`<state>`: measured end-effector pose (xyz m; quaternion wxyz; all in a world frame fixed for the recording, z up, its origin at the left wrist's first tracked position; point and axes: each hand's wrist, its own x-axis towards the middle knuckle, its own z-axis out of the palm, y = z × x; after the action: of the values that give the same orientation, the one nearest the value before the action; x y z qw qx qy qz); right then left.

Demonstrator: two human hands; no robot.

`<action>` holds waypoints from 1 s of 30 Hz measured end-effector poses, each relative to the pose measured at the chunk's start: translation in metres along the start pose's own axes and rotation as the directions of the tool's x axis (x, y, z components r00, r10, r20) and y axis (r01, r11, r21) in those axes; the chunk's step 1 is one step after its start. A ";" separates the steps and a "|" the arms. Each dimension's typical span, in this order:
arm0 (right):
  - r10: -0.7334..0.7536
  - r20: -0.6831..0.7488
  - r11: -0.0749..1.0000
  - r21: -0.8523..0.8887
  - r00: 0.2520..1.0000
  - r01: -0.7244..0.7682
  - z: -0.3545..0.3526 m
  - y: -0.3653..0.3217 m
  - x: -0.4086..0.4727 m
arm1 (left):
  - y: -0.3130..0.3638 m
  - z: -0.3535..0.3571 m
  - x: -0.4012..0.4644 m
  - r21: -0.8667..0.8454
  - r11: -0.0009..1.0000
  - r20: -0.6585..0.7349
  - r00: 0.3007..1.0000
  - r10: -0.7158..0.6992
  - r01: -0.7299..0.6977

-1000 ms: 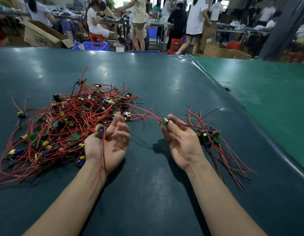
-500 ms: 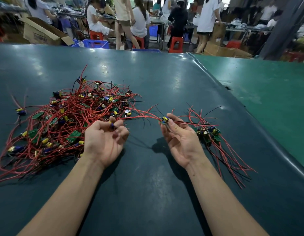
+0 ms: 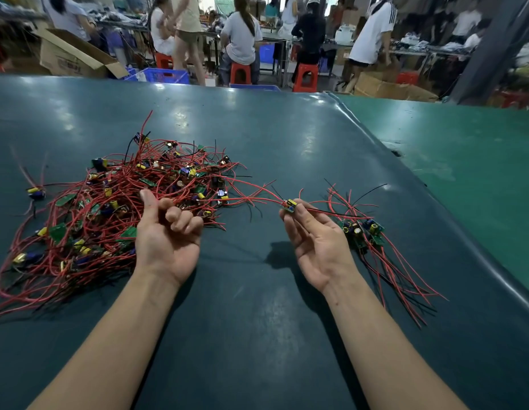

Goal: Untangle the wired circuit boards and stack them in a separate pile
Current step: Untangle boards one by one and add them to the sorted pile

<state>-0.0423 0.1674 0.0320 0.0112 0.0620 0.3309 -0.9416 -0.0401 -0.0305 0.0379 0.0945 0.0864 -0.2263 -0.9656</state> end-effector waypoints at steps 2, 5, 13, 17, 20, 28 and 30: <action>-0.003 0.000 1.000 -0.017 1.000 0.003 0.001 0.001 -0.001 | -0.005 -0.001 -0.001 0.163 0.986 0.016 1.000 0.021 -0.023; -0.035 0.009 0.998 -0.060 0.999 0.036 0.003 0.005 -0.002 | -0.029 -0.003 -0.014 0.659 0.734 0.178 0.982 0.062 -0.166; -0.133 0.141 0.859 -0.477 0.981 0.185 0.004 0.020 -0.008 | -0.040 -0.002 -0.023 0.781 0.472 0.457 0.889 0.015 -0.409; -0.224 0.295 0.691 -0.624 0.929 0.365 -0.001 0.020 -0.008 | -0.043 -0.001 -0.028 0.782 0.500 0.424 0.906 0.011 -0.372; -0.200 0.291 0.689 -0.637 0.935 0.346 0.000 0.022 -0.011 | -0.042 -0.001 -0.026 0.796 0.470 0.399 0.914 0.070 -0.383; -0.115 0.092 0.835 -0.531 0.989 0.146 0.001 0.017 -0.011 | -0.043 0.001 -0.027 0.762 0.507 0.436 0.898 0.057 -0.402; -0.149 0.064 0.830 -0.535 0.987 0.160 0.000 0.016 -0.009 | -0.043 0.001 -0.027 0.760 0.520 0.435 0.900 0.038 -0.390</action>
<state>-0.0323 0.1548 0.0238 -0.0448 0.0204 0.5854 -0.8093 -0.0204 0.0140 0.0222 0.1187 -0.0894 -0.6786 -0.7194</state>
